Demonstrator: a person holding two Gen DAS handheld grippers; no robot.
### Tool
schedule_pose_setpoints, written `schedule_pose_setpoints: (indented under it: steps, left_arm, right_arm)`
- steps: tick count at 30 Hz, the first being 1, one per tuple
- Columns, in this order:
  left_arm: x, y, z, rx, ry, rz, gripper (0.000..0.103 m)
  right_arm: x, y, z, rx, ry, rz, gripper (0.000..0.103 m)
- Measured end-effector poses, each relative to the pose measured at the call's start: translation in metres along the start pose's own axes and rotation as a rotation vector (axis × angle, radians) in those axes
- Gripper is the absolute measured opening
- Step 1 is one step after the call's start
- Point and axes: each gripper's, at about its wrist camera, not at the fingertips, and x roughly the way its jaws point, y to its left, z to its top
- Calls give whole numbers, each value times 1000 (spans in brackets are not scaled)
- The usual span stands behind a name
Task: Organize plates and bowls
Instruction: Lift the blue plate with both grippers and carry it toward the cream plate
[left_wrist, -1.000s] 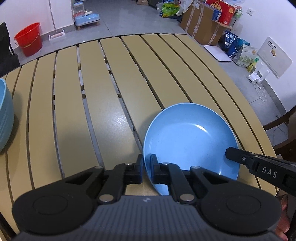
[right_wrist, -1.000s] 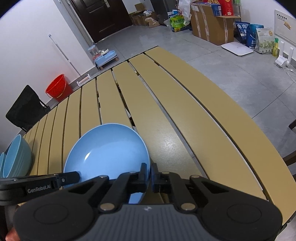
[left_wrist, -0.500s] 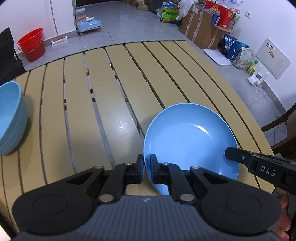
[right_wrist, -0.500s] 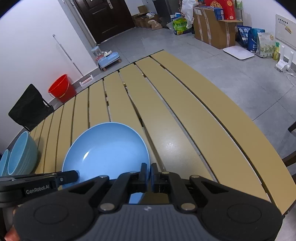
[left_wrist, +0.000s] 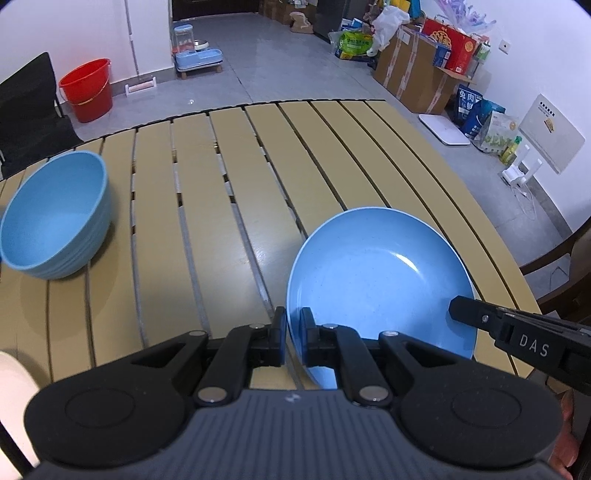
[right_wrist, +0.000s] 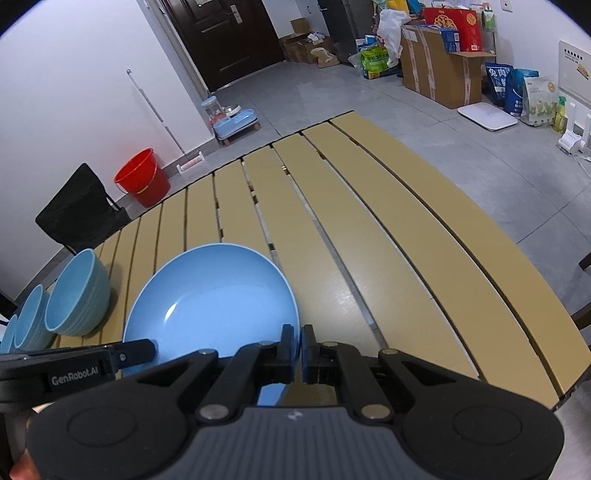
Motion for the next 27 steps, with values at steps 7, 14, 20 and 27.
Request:
schedule_pose_setpoints:
  steps: [7,14,20,27]
  left_arm:
    - [-31,10,-12,-7,-29,5,8]
    - [-59,22,-21,-28,-56,16,8]
    - [-80,31,-27,-41,-80,25,8]
    - [-102,45,-33,-65,-102,36,8]
  right_arm:
    - [-25,17,-8,-20,-19,16,3]
    - [-46,37,-16,-45,-37,32,3]
    - [-61,55,-21,-68,-50,45,3]
    - [-76,77,-31,-93,-61,56,3]
